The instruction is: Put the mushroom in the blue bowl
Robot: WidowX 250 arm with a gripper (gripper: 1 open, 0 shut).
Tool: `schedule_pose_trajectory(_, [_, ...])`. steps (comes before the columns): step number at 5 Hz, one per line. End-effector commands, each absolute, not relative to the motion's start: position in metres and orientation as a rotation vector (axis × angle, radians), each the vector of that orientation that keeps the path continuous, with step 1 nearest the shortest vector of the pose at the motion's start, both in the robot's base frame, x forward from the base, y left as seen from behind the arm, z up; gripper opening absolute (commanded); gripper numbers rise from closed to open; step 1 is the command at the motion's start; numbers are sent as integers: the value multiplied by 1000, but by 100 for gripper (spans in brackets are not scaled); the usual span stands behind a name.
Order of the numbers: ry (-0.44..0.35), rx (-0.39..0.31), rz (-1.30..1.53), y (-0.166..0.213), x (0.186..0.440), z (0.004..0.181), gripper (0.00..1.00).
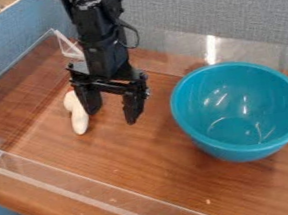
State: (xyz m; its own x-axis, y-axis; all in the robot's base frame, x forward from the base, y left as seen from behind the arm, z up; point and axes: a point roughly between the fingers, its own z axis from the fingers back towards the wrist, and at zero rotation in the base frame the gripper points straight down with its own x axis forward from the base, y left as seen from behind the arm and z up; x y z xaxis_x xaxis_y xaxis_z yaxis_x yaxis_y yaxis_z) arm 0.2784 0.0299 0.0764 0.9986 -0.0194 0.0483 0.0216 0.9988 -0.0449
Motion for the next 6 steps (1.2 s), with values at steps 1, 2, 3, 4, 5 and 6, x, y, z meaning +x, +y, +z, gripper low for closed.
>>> schedule_pose_trajectory(1, [-111,-31,-40,31,276,83,100])
schedule_pose_trajectory(2, [-109,-22,-40,38,271,73,100])
schedule_pose_trajectory(3, [-110,-14,23,48,273,72,100])
schedule_pose_trajectory(4, [-113,-9,80,55,275,72,100])
schedule_pose_trajectory(5, [-116,-4,126,60,278,72,100])
schedule_pose_trajectory(6, [-119,-1,116,65,282,66,100])
